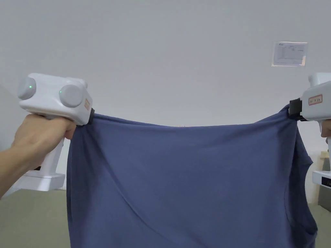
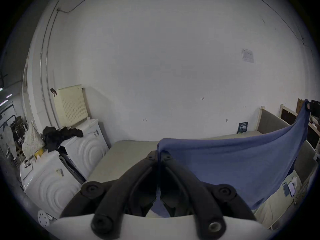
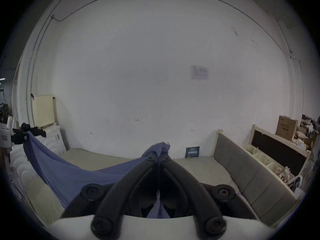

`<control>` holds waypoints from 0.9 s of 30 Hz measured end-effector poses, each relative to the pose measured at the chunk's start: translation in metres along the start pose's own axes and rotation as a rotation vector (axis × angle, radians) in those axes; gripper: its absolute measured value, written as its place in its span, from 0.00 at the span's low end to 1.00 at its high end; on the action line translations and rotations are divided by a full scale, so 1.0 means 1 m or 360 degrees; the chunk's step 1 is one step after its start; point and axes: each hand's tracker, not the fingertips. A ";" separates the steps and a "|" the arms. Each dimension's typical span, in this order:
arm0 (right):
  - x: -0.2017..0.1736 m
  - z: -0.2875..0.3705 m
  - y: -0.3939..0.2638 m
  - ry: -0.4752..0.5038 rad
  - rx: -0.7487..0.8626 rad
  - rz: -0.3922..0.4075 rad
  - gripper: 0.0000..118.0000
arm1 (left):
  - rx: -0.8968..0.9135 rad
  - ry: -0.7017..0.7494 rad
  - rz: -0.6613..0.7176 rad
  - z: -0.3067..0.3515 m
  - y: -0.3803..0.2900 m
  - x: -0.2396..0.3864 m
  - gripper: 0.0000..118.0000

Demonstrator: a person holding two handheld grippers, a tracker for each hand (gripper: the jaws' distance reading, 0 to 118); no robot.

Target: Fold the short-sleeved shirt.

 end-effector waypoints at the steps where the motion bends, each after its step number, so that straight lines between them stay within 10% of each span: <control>1: -0.001 -0.007 0.006 -0.0009 0.0012 0.0026 0.01 | 0.0004 0.0003 0.0011 -0.006 0.005 0.002 0.00; 27: -0.014 -0.229 -0.019 -0.0139 -0.0042 0.0095 0.01 | -0.0010 0.0169 -0.0017 -0.236 0.006 0.061 0.00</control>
